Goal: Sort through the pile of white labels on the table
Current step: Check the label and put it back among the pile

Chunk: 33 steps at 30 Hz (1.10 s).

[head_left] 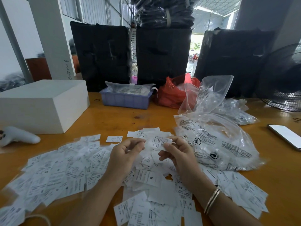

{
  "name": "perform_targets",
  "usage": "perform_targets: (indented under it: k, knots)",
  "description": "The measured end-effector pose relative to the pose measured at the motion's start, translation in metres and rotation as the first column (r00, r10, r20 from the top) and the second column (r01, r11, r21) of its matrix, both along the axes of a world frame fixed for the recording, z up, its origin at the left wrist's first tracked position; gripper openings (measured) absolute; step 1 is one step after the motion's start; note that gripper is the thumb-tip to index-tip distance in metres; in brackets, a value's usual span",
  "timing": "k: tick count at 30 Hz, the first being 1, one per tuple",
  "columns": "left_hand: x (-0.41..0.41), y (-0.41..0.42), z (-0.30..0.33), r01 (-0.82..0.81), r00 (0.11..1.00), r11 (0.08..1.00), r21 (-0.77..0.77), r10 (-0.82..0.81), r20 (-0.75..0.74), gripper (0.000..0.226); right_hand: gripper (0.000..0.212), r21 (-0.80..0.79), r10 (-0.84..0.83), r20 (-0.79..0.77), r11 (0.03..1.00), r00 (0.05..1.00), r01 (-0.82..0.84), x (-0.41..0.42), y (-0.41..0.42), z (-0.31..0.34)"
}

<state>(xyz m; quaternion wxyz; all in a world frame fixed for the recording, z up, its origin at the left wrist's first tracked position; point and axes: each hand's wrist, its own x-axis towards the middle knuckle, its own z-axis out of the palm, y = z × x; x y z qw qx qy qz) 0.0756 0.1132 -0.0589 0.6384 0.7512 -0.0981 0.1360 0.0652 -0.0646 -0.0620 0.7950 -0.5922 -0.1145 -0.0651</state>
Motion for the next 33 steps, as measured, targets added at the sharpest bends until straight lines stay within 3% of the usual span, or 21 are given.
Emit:
perform_targets:
  k: [7,11,15,21,33]
  knots:
    - [0.0,0.001,0.0,0.029,1.0,0.999,0.031,-0.029,-0.011,0.004,0.009,-0.216,0.062,-0.029,0.974,0.998,-0.066,-0.005,0.004,0.001]
    - [0.001,0.0,-0.002,0.093,0.994,0.991,0.092,-0.086,-0.07,0.004,0.012,-0.259,0.056,-0.024,0.964,0.998,-0.06,-0.006,0.006,0.002]
    - [0.001,0.0,-0.001,0.062,0.997,0.995,0.084,-0.058,-0.04,0.01,0.014,-0.198,0.024,-0.005,0.98,1.0,-0.024,-0.005,0.004,0.001]
    - [-0.002,0.003,0.003,0.053,0.998,0.998,-0.043,-0.054,-0.023,0.008,0.017,0.104,-0.103,0.019,0.99,0.995,0.1,0.001,-0.005,0.002]
    - [-0.005,0.001,0.006,0.073,0.995,0.997,-0.018,-0.074,-0.07,0.011,0.017,0.034,-0.148,0.094,0.989,0.984,0.146,0.0,0.0,0.001]
